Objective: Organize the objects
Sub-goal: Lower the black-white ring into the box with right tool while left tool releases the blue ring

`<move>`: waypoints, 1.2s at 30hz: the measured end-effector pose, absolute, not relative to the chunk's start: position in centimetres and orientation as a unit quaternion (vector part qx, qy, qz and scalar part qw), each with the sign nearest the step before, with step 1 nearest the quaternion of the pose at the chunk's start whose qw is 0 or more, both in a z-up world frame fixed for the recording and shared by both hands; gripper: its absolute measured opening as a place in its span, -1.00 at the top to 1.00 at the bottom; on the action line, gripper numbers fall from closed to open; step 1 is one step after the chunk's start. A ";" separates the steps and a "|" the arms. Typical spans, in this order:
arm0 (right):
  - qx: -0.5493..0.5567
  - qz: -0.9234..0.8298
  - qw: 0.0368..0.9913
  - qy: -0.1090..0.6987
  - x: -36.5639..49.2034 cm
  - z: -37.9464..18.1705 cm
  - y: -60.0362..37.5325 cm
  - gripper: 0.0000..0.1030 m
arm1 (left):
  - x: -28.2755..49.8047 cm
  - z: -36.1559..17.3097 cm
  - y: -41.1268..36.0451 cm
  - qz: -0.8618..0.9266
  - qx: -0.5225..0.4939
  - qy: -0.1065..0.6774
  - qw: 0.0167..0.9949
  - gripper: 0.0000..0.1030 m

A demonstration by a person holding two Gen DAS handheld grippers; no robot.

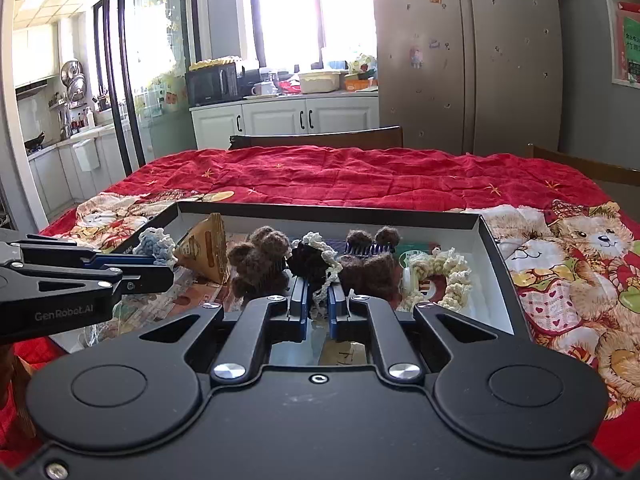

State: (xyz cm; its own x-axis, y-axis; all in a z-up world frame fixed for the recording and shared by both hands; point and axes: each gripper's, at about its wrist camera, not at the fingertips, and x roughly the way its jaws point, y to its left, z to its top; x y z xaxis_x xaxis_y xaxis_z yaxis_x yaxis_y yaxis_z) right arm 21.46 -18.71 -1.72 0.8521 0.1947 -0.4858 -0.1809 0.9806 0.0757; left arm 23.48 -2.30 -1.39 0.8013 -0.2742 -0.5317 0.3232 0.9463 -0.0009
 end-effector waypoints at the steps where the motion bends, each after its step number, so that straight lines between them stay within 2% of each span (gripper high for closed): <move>1: 0.014 0.097 0.962 0.255 21.4 -1.8 -18.8 0.80 | 23.5 -1.5 -2.3 -0.158 0.045 0.274 0.948 0.72; 21: -0.002 0.113 0.952 0.286 21.8 -2.5 -17.9 0.79 | 24.2 -2.4 -2.6 -0.159 0.050 0.305 0.938 0.66; 24: -0.004 0.115 0.950 0.290 21.9 -2.6 -17.8 0.79 | 24.2 -2.3 -2.7 -0.162 0.052 0.306 0.937 0.61; 27: -0.009 0.117 0.949 0.291 21.8 -2.6 -17.7 0.79 | 24.1 -2.4 -2.8 -0.161 0.056 0.307 0.936 0.46; 36: -0.019 0.131 0.946 0.297 21.6 -2.6 -17.1 0.75 | 24.2 -2.4 -2.8 -0.157 0.056 0.308 0.937 0.44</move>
State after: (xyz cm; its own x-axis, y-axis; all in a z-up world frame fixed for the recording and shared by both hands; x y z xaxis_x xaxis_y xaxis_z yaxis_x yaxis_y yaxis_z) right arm 21.59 -17.15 -2.56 0.7896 0.2372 -0.5659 -0.2600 0.9647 0.0416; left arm 24.23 -2.84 -2.42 0.7608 -0.2586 -0.5952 0.3282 0.9446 0.0091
